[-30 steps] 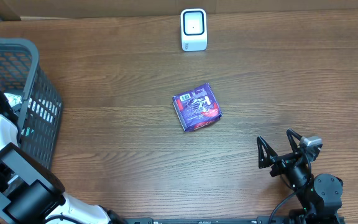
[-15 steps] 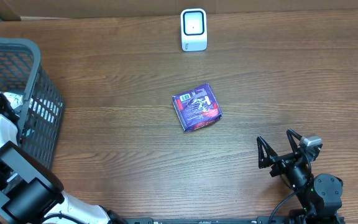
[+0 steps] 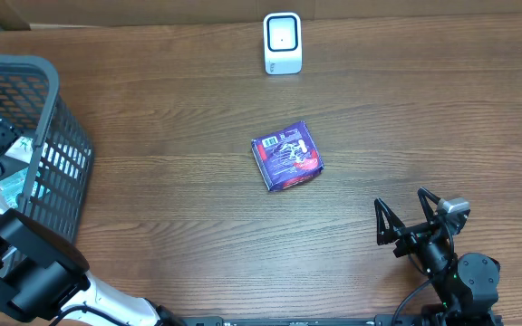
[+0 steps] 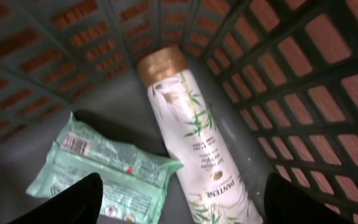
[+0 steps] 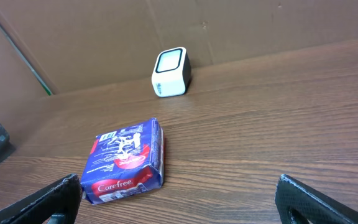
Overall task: Scan the item barcode
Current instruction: 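Grasp the mint-green wipes pack in the basket with the left gripper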
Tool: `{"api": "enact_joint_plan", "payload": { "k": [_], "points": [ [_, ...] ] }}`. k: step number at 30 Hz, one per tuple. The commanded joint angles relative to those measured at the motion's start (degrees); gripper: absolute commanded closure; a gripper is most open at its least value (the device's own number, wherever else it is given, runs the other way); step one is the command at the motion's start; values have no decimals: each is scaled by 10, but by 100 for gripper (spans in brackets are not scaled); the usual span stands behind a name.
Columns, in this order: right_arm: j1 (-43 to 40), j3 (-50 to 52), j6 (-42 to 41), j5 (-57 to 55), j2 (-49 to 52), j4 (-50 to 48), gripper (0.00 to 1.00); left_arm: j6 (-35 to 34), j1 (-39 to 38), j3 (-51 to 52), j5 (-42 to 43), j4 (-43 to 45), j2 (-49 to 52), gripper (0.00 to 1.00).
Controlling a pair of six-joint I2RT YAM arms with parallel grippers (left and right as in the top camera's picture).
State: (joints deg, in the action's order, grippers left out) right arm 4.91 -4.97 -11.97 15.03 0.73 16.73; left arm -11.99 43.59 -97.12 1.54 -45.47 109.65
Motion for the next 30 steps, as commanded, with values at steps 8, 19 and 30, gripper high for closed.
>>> {"api": "enact_joint_plan", "payload": {
  "k": [8,19,30],
  "points": [
    [3,-7,0,1,-5,14,0,4,-1,21,-40,-20,62,35],
    [3,-7,0,1,-5,14,0,66,-2,21,-52,-28,166,44],
    [3,-7,0,1,-5,14,0,69,-2,21,-74,-50,174,46]
  ]
}}
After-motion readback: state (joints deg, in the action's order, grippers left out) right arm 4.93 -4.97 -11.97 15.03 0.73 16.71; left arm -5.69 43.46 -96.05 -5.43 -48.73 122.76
